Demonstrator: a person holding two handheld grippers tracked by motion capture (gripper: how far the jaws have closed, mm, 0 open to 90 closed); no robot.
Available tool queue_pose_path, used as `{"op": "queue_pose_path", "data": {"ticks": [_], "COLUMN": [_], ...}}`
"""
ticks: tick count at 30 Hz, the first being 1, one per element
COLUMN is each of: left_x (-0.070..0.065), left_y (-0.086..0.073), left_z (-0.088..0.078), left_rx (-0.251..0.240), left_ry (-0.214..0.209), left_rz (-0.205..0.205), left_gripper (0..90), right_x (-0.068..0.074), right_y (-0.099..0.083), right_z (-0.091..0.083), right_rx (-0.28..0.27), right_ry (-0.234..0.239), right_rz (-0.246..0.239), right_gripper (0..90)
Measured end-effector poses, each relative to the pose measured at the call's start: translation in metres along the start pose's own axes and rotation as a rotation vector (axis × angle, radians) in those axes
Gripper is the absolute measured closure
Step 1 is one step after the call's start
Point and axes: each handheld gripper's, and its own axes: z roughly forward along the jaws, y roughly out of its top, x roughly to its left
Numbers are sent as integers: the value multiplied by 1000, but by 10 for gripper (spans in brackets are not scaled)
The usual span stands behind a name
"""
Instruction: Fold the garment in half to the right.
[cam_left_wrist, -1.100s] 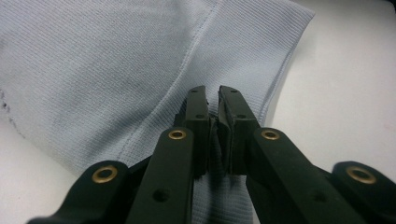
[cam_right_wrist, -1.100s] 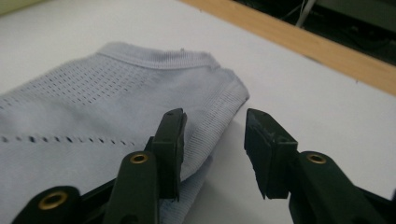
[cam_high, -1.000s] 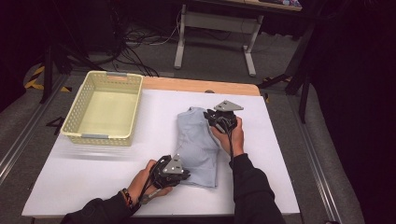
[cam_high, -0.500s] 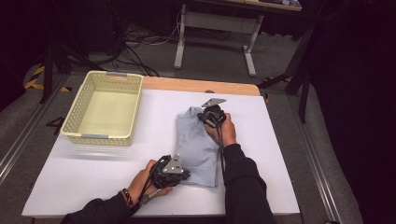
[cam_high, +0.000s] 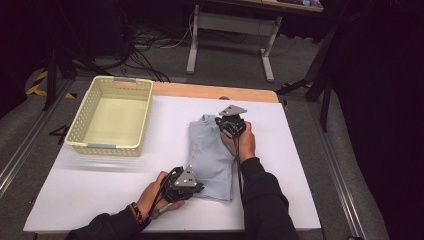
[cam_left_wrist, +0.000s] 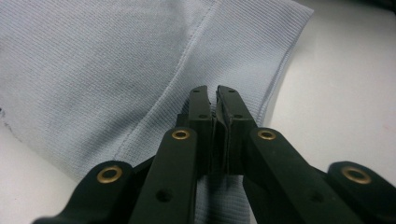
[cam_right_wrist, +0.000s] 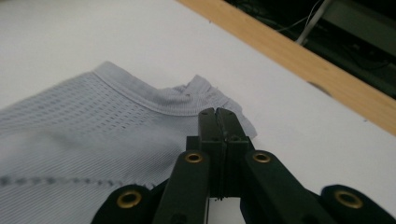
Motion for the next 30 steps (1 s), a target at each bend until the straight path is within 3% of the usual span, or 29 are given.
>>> {"op": "queue_pose_path", "data": {"ticks": [4,6,8,12,15,21,25,28,30], "left_x": [0,1,0,-1,-2,-3,-4,-5,-6], "left_y": [0,0,0,0,0,0,0,0,0], "left_z": [0,0,0,0,0,0,0,0,-1], "left_rx": [2,4,-1,5,5,4,7,7,11], "left_ry": [1,0,0,9,12,21,28,33,38], "left_rz": [5,5,1,5,7,19,20,23,19], "left_gripper": [858,860,861,865,865,866,866,867,871], "right_x": [7,16,26,44,57,73,75,79,79], "right_y": [0,-3,-6,-18,-29,-47,-59,-74,-77], "right_z": [-30,-44,-56,-76,-88,-96,-97,-90,-91], "right_rx": [-58,-74,-82,-92,-99,-60,-14,44,37], "right_ry": [26,45,69,91,134,164,143,112,110], "right_rz": [-3,-29,-53,-64,-55,-113,-109,-140,-134], "right_gripper": [900,900,900,900,900,900,900,900,900]}}
